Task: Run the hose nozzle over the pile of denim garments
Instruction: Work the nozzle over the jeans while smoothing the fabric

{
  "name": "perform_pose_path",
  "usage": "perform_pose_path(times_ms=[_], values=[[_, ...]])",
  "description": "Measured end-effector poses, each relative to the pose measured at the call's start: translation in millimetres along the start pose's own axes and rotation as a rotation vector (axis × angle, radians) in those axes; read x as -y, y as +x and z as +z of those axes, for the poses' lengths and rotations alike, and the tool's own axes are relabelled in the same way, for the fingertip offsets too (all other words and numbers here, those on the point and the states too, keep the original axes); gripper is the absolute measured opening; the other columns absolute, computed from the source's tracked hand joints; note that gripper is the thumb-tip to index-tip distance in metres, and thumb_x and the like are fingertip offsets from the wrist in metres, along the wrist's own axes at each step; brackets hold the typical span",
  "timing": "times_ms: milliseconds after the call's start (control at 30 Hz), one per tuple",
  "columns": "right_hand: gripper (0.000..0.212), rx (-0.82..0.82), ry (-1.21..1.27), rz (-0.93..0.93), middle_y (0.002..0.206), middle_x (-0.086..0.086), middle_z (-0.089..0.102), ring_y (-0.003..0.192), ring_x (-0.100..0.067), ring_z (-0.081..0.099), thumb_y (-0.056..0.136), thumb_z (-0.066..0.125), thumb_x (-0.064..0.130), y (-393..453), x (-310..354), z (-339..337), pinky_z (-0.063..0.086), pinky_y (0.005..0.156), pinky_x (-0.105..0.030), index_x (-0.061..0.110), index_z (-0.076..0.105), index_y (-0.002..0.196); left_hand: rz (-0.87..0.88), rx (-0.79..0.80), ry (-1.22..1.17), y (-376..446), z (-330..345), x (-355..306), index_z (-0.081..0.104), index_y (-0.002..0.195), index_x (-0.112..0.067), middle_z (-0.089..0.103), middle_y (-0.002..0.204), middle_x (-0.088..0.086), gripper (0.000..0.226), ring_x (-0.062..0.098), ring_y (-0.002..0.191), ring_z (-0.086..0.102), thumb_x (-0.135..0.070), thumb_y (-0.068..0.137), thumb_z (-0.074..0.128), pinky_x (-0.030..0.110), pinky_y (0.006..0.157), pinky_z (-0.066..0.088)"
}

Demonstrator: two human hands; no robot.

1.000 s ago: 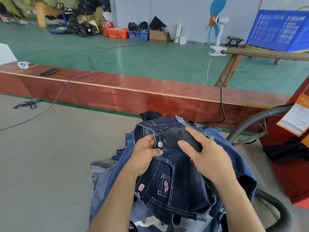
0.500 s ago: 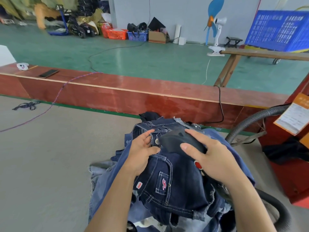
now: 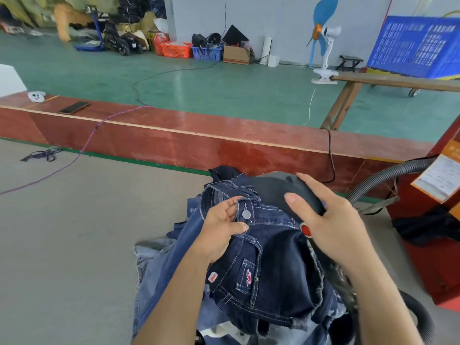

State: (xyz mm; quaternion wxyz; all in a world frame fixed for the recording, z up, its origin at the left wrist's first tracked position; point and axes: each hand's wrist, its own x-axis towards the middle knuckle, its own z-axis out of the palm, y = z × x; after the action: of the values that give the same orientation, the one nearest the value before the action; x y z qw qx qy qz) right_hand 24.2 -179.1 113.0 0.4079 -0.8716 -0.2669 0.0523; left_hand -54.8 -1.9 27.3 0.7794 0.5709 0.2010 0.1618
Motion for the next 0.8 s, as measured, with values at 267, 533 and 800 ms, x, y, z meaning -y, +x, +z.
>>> perform_pose_path(times_ms=[267,533,800], values=[[0.056,0.175,-0.197,-0.008,0.092,0.019,0.062,0.087,-0.011,0.063,0.079,0.051,0.068,-3.1,-4.0,12.3,0.045,0.074,-0.028,0.055,0.044,0.132,-0.004,0.031,-0.023,-0.7,3.4,0.2,0.052,0.126,-0.006,0.064,0.120,0.006,0.063,0.019,0.118,0.056,0.033,0.077,0.047,0.020,0.075,0.055],[0.054,0.017,-0.014,-0.010,0.085,0.024,0.065,0.075,0.000,0.064,0.078,0.052,0.066,1.9,-3.8,-3.0,0.044,0.071,-0.021,0.054,0.047,0.130,-0.028,-0.039,-0.144,-0.4,-0.8,-3.1,0.051,0.129,-0.004,0.069,0.114,0.004,0.061,0.013,0.107,0.064,0.031,0.079,0.043,0.030,0.091,0.054],[0.053,0.238,-0.185,-0.043,0.084,0.020,0.059,0.088,-0.012,0.066,0.079,0.054,0.066,-4.4,-3.7,4.4,0.049,0.081,-0.029,0.059,0.043,0.131,-0.097,-0.081,-0.306,0.5,2.2,-4.6,0.040,0.140,0.005,0.048,0.140,0.024,0.063,0.035,0.125,0.051,0.028,0.081,0.035,0.033,0.089,0.050]])
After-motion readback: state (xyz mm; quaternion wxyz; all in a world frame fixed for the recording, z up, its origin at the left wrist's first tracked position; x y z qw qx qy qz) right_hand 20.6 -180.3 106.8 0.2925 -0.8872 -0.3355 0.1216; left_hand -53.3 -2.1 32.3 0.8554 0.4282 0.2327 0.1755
